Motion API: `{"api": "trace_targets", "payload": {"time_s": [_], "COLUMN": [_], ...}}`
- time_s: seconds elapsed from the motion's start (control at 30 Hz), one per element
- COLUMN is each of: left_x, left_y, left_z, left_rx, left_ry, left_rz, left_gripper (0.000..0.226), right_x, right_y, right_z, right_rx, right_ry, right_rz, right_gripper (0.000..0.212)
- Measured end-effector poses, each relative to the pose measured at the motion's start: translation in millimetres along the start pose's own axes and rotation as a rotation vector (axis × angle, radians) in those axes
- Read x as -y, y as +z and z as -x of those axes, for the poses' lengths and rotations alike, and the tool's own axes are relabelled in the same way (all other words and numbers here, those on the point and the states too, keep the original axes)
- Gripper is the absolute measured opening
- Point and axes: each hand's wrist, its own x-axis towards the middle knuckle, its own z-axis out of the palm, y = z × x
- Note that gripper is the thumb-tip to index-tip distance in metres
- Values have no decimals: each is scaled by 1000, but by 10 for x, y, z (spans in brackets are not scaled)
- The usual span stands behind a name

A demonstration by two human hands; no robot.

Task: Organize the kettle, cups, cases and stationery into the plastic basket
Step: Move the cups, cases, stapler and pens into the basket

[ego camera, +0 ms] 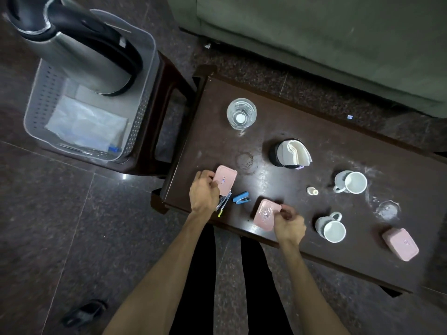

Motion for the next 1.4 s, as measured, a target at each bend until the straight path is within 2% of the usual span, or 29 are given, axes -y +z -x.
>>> {"api": "trace_targets", "payload": {"time_s": [0.13, 0.3, 0.4, 0.5, 0.63, 0.8, 0.9, 1.0, 1.13, 1.4], "left_x": [-43, -111, -22, 110, 324, 582, 665, 667, 741, 877], "left_y": [-135, -603, -1053, -1571, -2252, -2681, -2726, -2680, -2650, -2613], "left_z": [55, 99, 35, -105, -401, -734, -816, -877, -961, -988], "left_rx": [-72, -336, -507, -600, -614, -512, -456, -386, -331, -307], "left_ry": [4, -64, -114, -134, -182, -289, -310, -235, -207, -180], "left_rz": [174, 509, 651, 681, 582, 381, 218, -30, -273, -431], "left_gripper": [20, 24, 45, 71, 74, 67, 56, 52, 39, 33], "right_x": [365, 1284, 1966, 2608, 3291, 3702, 3705, 3630, 3603, 3521], "right_y": [-66, 169, 486, 857, 1398, 1968, 2190, 2305, 2348, 2383], "right_z": [92, 507, 854, 1211, 1669, 1951, 1938, 1870, 1823, 1851], "right_rx": [7, 144, 245, 328, 382, 421, 418, 391, 369, 354], "right_ry": [-247, -617, -803, -974, -1149, -1212, -1209, -1213, -1236, -1384], "right_rz": [-26, -117, -119, -68, 71, 287, 432, 585, 647, 679], "right_gripper": [18, 31, 30, 27, 33, 36, 36, 36, 36, 52]}}
